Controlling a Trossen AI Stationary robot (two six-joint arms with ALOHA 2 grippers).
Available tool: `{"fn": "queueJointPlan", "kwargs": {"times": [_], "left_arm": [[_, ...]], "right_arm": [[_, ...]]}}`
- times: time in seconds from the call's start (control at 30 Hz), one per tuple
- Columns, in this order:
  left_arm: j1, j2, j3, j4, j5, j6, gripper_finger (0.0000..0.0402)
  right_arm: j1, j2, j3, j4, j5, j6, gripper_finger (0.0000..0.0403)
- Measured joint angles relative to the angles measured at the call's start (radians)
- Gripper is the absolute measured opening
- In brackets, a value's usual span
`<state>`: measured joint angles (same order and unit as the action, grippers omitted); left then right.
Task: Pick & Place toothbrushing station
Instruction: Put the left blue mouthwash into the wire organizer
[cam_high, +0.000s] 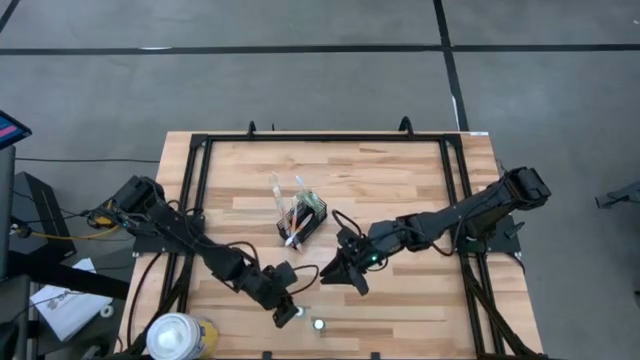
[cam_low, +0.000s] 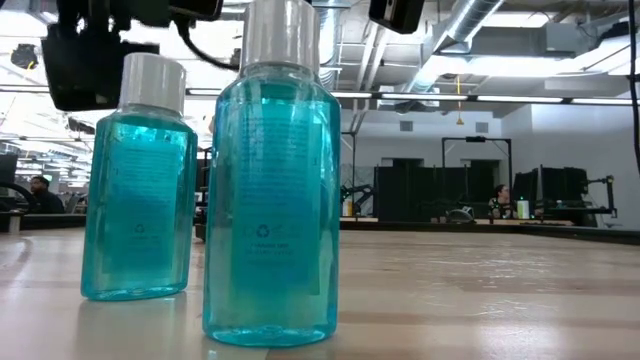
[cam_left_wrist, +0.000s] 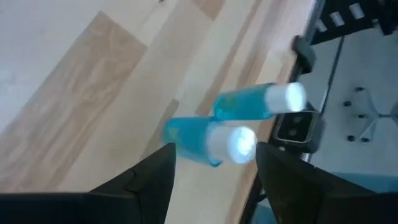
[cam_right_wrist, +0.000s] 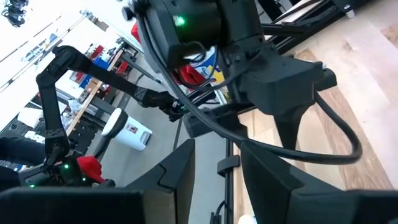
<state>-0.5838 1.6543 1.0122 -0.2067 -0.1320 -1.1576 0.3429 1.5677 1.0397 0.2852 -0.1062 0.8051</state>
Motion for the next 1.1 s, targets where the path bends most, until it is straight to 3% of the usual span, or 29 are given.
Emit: {"fn": "queueJointPlan", "kwargs": {"times": [0.77, 1.1], "left_arm": [[0.0, 0.014, 0.031, 0.006, 0.06, -0.028, 0.0218], [0.007, 0.206, 0.173, 0.018, 0.086, 0.007, 0.0218]], "right_arm": [[0.004, 0.0, 0.001, 0.001, -0.001, -0.011, 0.012], [0.004, 0.0, 0.001, 0.018, 0.0, -0.016, 0.012]]}}
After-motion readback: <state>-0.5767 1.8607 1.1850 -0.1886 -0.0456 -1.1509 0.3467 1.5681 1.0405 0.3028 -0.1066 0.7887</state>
